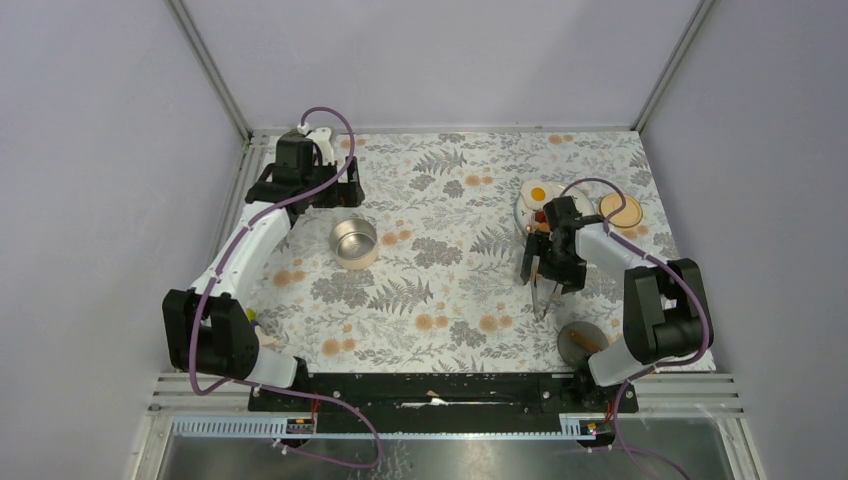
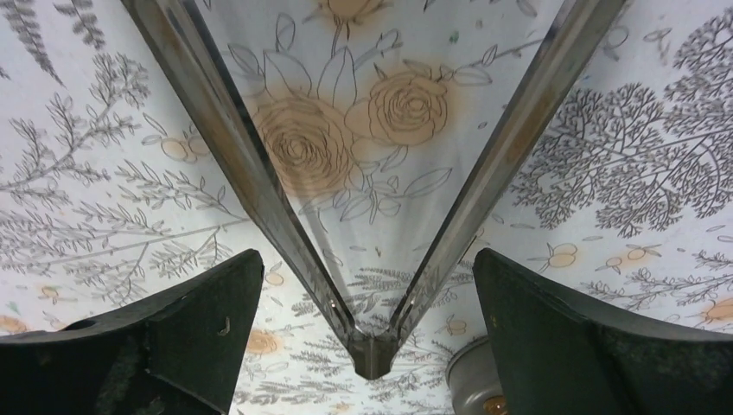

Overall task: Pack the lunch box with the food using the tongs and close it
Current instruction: Pick up the clamp at the center of the board.

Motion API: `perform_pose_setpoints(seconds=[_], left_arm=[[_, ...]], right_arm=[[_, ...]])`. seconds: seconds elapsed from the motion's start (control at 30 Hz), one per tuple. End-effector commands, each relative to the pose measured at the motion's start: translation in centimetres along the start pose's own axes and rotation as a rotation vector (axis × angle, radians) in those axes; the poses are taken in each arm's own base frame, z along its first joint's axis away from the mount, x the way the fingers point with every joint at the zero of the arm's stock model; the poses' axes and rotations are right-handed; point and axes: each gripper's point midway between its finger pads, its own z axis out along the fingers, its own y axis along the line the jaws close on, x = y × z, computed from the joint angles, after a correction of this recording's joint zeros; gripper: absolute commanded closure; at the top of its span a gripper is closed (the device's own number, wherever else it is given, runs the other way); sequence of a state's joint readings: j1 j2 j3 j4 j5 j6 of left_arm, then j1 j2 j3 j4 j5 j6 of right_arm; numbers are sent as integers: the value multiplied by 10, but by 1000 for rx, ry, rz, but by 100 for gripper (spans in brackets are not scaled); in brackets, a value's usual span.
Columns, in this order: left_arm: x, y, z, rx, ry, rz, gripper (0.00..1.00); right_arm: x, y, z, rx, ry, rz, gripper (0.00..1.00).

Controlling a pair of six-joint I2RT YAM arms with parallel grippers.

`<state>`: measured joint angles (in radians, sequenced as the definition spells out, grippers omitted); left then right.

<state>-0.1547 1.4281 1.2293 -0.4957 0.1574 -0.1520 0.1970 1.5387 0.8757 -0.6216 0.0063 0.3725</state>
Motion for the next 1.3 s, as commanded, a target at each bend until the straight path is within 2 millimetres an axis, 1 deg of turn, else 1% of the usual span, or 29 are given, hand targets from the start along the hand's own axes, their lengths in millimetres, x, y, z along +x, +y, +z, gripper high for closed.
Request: perform_pose_setpoints(seconds=[0.0,0.3,0.43,0.47,0.53,0.63,0.77,0.87,1.0,1.1,1.27], left_arm=[[-31,-8,-1,23,-90,-1,1],[-34,-10,0,33,-94,-5,1],[-32,-10,1,36,-87,-7,1],[-32,-10,1,38,-86,-5,1],[-32,-10,1,36,-87,-4,1],[-32,-12,-1,46,-89,-1,1],[-31,-13,0,56,-84,-1,1],[-30,-14,1,63,-80,-2,1],[-31,-16,-1,73,-84,0,1],[-30,-17,-1,74,-82,3,1],[-29,-18,-1,86,-78,2,1]], right_arm=[[-16,-1,8,43,-83,37,1],[-16,0,26,67,-87,37,1],[-16,-4,30,89,-89,32,8],[-16,-5,29,89,-93,31,12],[-18,-5,25,86,-110,35,19],[-20,-1,16,56,-139,35,22],[-22,0,5,22,-199,31,32],[-26,1,-4,2,-236,22,36],[-31,1,-11,-1,-271,4,39],[-33,1,-22,-16,-311,-1,39],[-38,0,-39,-34,-380,-17,43]])
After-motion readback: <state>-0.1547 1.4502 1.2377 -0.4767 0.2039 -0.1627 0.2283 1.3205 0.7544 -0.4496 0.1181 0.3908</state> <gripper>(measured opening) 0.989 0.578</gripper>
